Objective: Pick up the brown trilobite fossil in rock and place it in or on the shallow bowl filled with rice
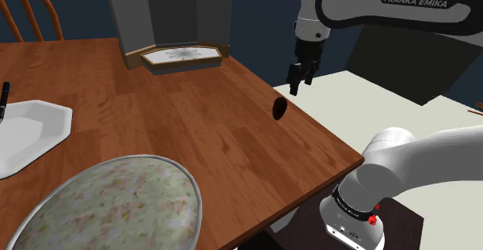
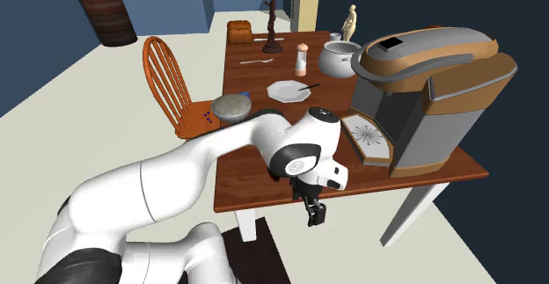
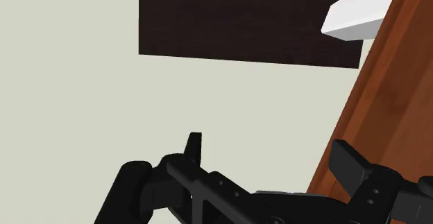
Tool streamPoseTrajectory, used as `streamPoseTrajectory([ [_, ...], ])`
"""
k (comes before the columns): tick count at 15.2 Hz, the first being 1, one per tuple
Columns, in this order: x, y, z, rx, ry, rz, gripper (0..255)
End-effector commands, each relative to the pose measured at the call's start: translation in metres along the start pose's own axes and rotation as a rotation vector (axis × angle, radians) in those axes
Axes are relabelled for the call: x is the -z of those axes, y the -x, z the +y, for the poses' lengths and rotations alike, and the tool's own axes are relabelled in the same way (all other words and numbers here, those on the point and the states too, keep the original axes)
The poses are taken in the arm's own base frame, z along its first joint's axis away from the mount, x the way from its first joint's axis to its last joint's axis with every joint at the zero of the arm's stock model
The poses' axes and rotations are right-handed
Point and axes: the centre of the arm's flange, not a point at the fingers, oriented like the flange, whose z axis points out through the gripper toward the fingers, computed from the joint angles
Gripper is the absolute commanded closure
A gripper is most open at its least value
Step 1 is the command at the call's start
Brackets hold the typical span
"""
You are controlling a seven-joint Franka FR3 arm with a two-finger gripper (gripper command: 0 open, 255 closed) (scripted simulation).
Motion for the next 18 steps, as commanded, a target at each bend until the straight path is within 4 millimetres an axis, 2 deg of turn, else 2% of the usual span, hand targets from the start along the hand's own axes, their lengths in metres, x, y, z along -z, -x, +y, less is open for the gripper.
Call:
streamPoseTrajectory([
  [1,0.000,0.000,0.000,0.000,0.000,0.000,0],
  [8,0.020,0.071,-0.074,0.002,-0.078,0.360,0],
  [14,0.021,0.133,-0.134,0.003,-0.142,0.658,0],
  [18,0.005,0.120,-0.137,0.003,-0.142,0.658,0],
])
